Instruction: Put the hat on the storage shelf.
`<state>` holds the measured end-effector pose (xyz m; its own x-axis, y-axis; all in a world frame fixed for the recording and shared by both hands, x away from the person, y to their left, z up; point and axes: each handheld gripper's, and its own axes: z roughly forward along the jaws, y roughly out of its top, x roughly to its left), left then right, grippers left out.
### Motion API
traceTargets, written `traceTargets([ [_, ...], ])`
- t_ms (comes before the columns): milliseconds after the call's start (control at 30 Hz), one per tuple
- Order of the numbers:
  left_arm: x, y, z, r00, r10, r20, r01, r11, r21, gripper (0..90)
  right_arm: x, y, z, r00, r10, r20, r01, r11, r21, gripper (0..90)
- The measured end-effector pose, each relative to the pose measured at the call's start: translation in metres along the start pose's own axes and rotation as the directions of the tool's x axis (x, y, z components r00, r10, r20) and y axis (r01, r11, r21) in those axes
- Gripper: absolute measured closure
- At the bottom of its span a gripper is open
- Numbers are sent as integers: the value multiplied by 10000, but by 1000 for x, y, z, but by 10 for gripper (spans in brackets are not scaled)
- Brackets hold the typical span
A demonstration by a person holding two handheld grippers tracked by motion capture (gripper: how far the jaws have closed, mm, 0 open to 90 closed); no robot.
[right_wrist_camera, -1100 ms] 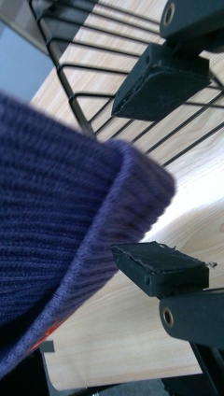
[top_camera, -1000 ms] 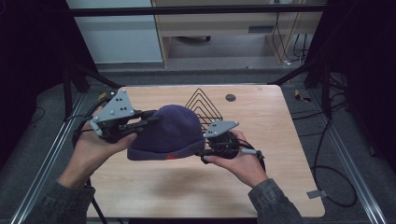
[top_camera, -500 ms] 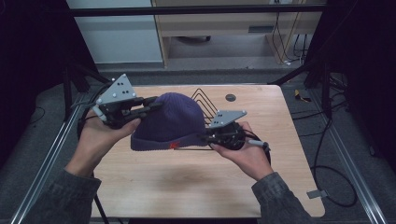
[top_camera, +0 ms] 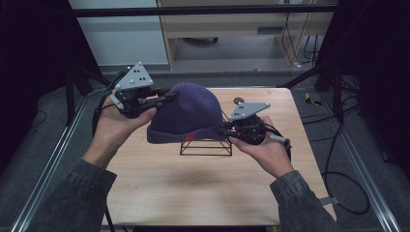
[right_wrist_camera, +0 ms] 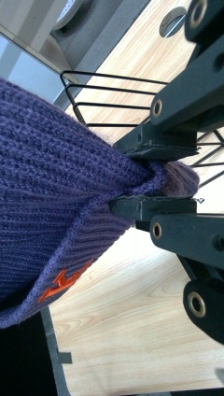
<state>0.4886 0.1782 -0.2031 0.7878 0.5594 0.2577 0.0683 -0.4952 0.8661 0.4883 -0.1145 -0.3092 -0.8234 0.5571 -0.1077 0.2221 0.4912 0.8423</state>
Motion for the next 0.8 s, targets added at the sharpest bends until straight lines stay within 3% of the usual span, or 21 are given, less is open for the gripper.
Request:
traceTargets([
  [133, 0, 2, 2, 9999, -158, -3, 158, 9996, -221, 799, -1, 0, -3, 10000, 58, 30, -58, 9999, -84, 735],
  [400, 1, 10, 4, 10000, -30, -71, 29, 9998, -178, 798, -5, 4, -5, 9999, 48, 155, -46, 9999, -117, 737],
  [633, 7, 17, 9, 9998, -31, -216, 28, 9999, -132, 798, -10, 8, -8, 9981, 160, 603, -143, 9995, -283, 738],
  [800, 14, 23, 14, 9988, -240, -427, 233, 9996, -169, 798, -13, 15, -6, 9956, 201, 914, -165, 9991, -395, 741],
])
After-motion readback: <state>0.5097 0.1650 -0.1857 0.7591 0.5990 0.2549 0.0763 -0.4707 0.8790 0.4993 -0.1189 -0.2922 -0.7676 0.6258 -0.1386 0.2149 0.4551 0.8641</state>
